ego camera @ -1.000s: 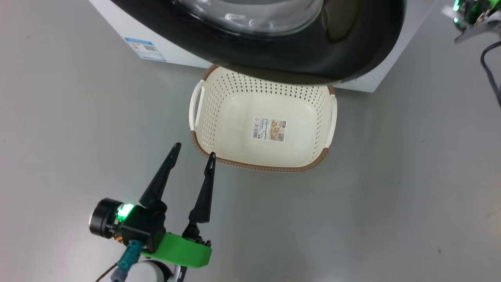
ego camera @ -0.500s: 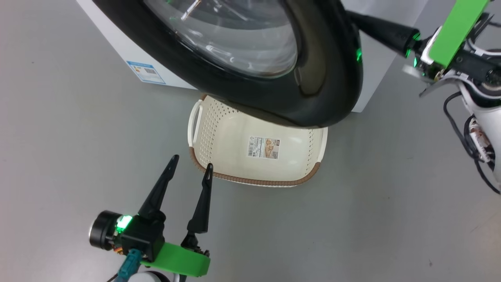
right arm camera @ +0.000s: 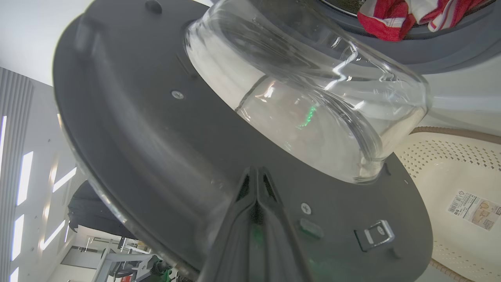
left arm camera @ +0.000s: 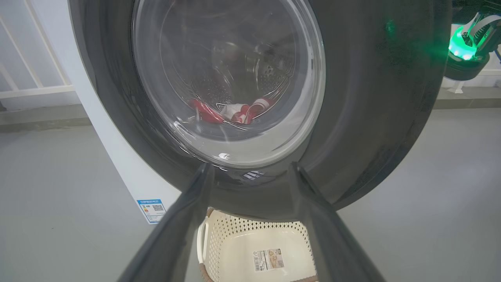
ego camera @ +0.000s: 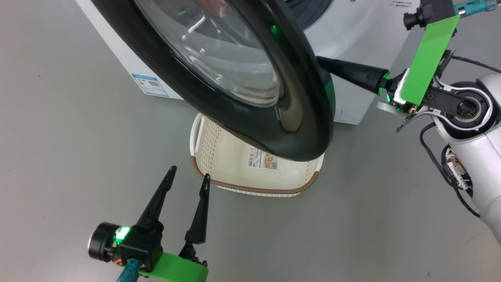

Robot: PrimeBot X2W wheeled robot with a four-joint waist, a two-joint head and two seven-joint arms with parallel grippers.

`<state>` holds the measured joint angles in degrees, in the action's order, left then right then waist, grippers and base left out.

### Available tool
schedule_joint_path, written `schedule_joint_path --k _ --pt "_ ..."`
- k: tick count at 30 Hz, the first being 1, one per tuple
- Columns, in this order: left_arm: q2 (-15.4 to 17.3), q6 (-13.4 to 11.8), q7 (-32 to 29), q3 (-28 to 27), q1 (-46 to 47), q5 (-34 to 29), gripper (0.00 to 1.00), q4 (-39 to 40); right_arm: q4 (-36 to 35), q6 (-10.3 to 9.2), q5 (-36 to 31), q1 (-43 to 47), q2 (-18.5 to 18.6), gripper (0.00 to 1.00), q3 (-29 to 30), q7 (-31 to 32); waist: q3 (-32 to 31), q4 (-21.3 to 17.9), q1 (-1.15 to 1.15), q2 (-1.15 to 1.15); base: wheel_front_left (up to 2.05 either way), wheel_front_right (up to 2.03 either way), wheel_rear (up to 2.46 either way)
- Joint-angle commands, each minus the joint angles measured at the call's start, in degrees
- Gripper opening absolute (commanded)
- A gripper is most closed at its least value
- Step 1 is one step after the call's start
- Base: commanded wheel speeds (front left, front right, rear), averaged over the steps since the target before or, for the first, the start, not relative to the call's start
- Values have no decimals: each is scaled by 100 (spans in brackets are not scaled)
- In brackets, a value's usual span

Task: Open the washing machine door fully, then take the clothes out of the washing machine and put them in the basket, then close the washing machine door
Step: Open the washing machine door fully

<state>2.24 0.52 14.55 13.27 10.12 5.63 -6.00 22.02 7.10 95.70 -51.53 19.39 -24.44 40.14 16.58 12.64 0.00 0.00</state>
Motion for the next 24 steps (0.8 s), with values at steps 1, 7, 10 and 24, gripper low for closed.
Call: schedule_joint_path --k 1,7,10,24 --pt "64 6 45 -201 -93 26 100 164 -259 39 -64 159 -140 0 -34 67 -33 26 0 0 0 0 0" --pt "64 9 45 -206 -150 14 100 177 -394 39 -115 342 -236 0 -58 154 -98 51 0 0 0 0 0" --pt "64 11 45 -215 -174 7 100 177 -398 39 -138 399 -269 0 -40 171 -121 52 0 0 0 0 0" --pt "64 54 45 -303 -176 40 100 178 -340 39 -432 553 -256 0 197 -154 -150 -37 0 0 0 0 0"
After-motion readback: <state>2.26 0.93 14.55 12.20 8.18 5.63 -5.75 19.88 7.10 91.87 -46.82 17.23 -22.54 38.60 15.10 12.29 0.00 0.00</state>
